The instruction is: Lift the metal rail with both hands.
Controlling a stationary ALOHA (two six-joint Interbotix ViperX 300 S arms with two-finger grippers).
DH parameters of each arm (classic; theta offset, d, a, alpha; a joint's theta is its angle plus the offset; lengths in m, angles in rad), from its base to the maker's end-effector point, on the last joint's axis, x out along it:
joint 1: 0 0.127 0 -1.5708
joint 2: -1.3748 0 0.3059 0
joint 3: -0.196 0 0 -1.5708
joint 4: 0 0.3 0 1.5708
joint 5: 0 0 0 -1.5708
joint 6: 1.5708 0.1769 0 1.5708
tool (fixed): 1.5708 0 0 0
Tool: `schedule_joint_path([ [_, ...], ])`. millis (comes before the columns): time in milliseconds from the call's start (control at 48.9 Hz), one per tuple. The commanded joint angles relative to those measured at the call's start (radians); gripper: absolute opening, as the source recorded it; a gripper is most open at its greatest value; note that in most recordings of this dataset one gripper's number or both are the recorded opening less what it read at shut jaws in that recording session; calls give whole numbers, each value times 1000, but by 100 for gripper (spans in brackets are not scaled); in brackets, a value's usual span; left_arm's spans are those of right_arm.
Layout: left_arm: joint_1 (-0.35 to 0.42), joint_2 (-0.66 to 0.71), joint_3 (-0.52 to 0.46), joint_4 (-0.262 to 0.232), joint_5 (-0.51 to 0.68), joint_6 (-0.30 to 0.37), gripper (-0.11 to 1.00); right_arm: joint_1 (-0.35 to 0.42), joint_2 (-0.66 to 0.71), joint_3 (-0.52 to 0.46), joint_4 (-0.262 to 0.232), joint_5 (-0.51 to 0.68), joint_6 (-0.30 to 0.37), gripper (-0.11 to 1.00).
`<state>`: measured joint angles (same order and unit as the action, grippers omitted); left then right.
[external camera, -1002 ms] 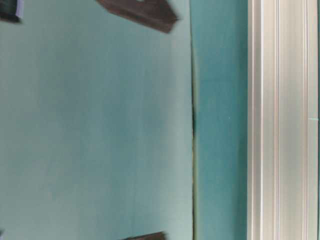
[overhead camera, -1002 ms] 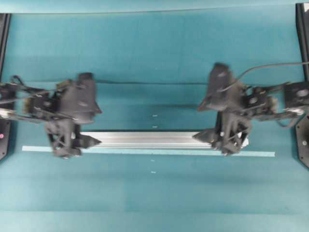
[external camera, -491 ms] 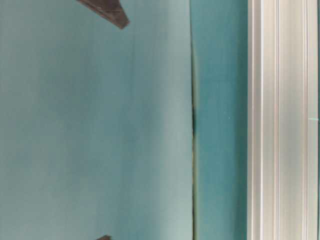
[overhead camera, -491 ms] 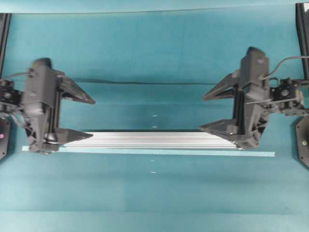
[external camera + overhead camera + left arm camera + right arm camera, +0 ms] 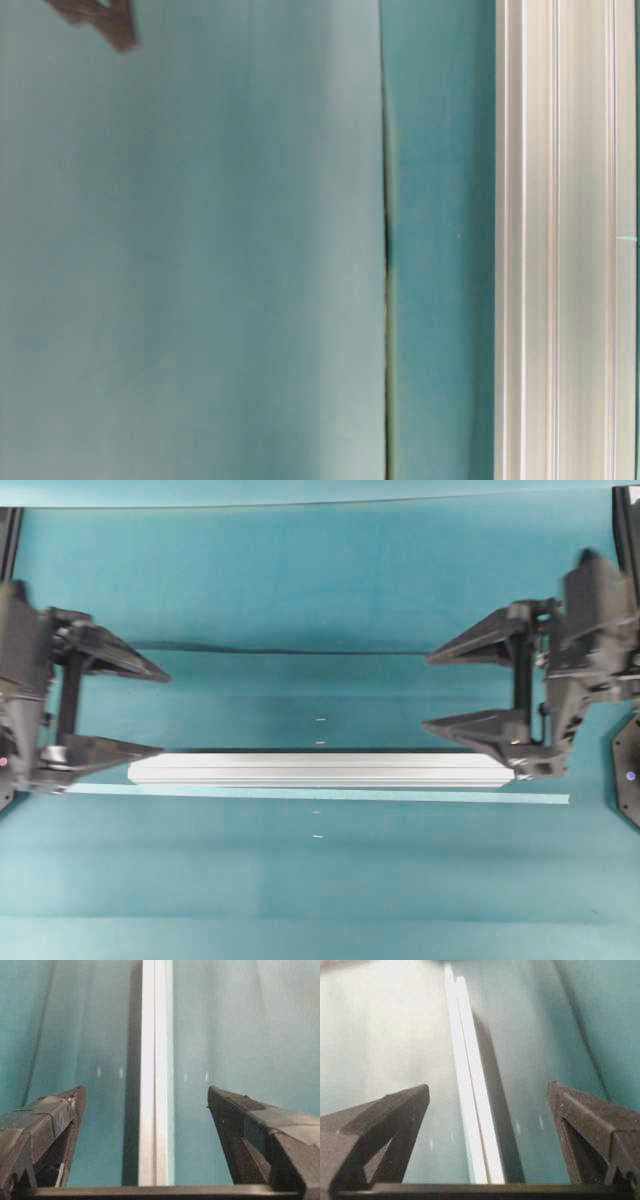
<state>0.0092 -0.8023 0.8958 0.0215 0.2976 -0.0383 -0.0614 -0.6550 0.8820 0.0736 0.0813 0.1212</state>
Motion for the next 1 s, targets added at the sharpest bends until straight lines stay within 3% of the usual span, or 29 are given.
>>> schedule_joint_path([
  [0, 5, -28, -11, 0, -21, -2, 94, -3, -34, 3, -3, -31, 3, 99],
  [368, 26, -146, -5, 0, -63, -6, 94, -6, -141, 37, -3, -28, 5, 99],
  [982, 26, -153, -5, 0, -63, -8, 94, -6, -161, 44, -3, -26, 6, 99],
])
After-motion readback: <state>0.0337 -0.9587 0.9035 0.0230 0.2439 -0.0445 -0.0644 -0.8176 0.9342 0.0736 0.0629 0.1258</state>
